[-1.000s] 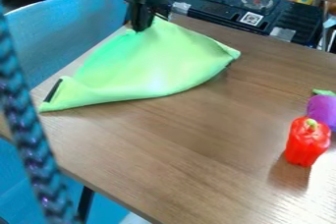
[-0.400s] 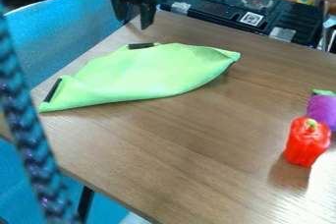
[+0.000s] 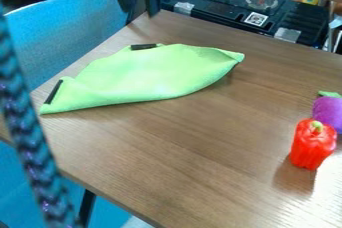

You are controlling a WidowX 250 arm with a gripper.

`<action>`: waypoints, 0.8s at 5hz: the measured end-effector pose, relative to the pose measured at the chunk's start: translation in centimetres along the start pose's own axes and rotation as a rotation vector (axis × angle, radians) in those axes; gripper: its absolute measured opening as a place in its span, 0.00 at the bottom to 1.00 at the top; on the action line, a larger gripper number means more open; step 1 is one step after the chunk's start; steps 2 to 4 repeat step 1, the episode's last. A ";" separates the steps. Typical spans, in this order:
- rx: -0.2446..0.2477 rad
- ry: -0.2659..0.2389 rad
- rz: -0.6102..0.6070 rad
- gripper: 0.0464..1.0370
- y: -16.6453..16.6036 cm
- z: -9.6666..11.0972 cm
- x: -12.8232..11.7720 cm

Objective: Fold the cloth from bottom right to top left

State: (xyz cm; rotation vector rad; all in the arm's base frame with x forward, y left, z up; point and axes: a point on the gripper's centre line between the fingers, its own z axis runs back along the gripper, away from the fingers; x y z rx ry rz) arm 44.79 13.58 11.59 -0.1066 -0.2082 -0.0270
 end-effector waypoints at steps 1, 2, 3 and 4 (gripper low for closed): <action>-0.109 -0.060 0.018 0.96 -0.8 3.6 0.0; -0.109 -0.060 0.018 0.96 -0.8 3.6 0.0; -0.109 -0.060 0.018 0.96 -0.8 3.6 0.0; -0.109 -0.060 0.018 0.96 -0.8 3.6 0.0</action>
